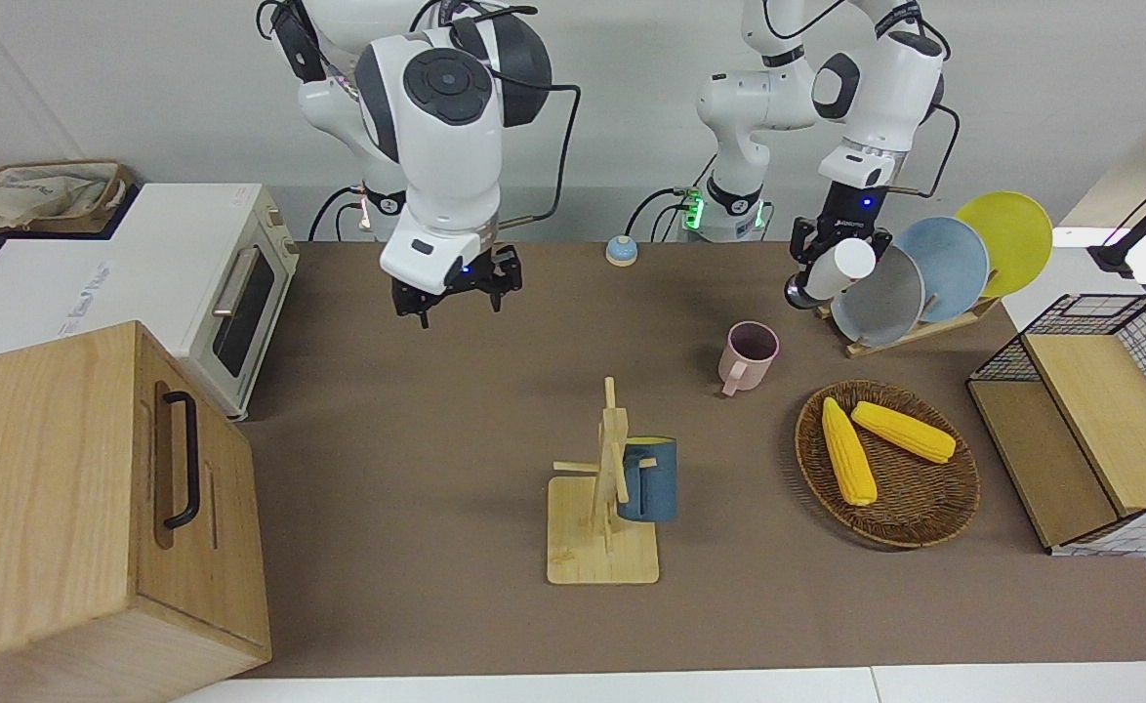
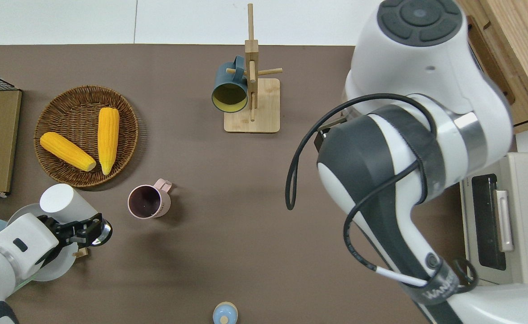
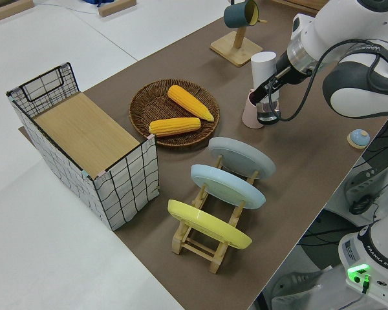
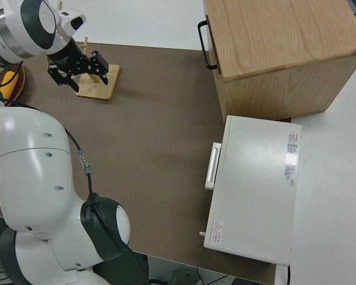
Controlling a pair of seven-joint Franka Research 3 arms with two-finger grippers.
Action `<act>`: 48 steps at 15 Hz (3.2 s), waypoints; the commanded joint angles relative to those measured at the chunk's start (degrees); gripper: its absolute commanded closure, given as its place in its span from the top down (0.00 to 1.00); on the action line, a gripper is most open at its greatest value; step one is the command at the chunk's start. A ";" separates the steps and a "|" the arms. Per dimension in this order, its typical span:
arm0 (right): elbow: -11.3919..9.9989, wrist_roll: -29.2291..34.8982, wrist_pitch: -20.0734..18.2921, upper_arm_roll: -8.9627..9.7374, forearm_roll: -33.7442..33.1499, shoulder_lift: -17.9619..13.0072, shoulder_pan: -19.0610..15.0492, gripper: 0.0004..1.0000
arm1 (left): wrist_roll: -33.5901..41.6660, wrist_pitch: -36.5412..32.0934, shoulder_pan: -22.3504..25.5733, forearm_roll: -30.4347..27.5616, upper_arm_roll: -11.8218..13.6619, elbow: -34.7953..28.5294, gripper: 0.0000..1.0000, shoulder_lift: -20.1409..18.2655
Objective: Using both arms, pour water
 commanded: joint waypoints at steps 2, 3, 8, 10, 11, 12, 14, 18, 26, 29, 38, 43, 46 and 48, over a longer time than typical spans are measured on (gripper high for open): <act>-2.31 -4.41 0.44 0.70 -1.88 -4.35 -6.24 0.99 | 7.50 -1.44 -0.88 -3.67 1.44 -3.37 0.00 -4.84; -2.57 -6.60 0.53 0.61 -1.36 -5.23 -7.56 0.99 | 8.65 -1.62 -0.88 -4.20 1.44 -3.64 0.00 -4.84; -8.71 -9.00 1.23 -0.62 2.95 -12.34 -14.59 0.99 | 10.77 -2.24 -2.72 -7.98 1.44 -4.43 0.00 -4.49; -13.54 -8.91 2.01 -1.40 6.63 -16.20 -17.06 0.99 | 10.77 -2.32 -3.34 -7.98 1.53 -5.04 0.00 -4.57; -15.56 -8.91 2.28 -1.49 7.78 -17.70 -18.02 0.99 | 10.95 -2.58 -3.42 -7.98 1.44 -5.22 0.00 -4.49; -17.58 -9.00 2.37 -1.58 7.96 -19.19 -18.73 0.99 | 11.04 -2.93 -3.43 -7.98 1.35 -5.22 0.00 -4.22; -21.80 -9.00 3.33 -1.76 7.97 -21.83 -19.00 0.99 | 11.04 -3.46 -4.21 -7.98 1.27 -5.22 0.00 -3.96; -27.35 -8.65 5.09 -1.76 7.61 -25.18 -19.88 0.99 | 10.77 -3.82 -5.18 -7.98 1.09 -5.05 0.00 -2.29; -27.62 -8.56 2.82 -1.67 7.00 -25.45 -20.67 0.99 | 10.60 -6.71 -5.89 -7.89 -0.40 -1.98 0.00 2.45; -26.92 -8.56 2.55 -1.67 6.83 -25.45 -20.32 0.99 | 10.42 -11.01 -5.71 -7.28 -0.32 1.80 0.00 4.91; -25.95 -8.47 2.81 -1.06 7.26 -25.45 -19.97 0.99 | 7.88 -16.20 -5.36 -3.42 -0.40 6.11 0.00 9.31; -25.95 -8.56 2.72 -0.97 7.70 -25.45 -19.70 0.99 | 5.24 -20.77 -5.71 0.18 -0.40 10.06 0.00 12.56; -25.95 -8.56 2.72 -0.97 7.70 -25.45 -19.79 0.99 | 4.44 -21.75 -5.80 1.07 -0.93 11.30 0.00 14.06; -25.95 -8.56 2.72 -0.97 7.70 -25.45 -19.70 0.99 | 4.44 -21.75 -5.80 1.07 -0.93 11.30 0.00 14.06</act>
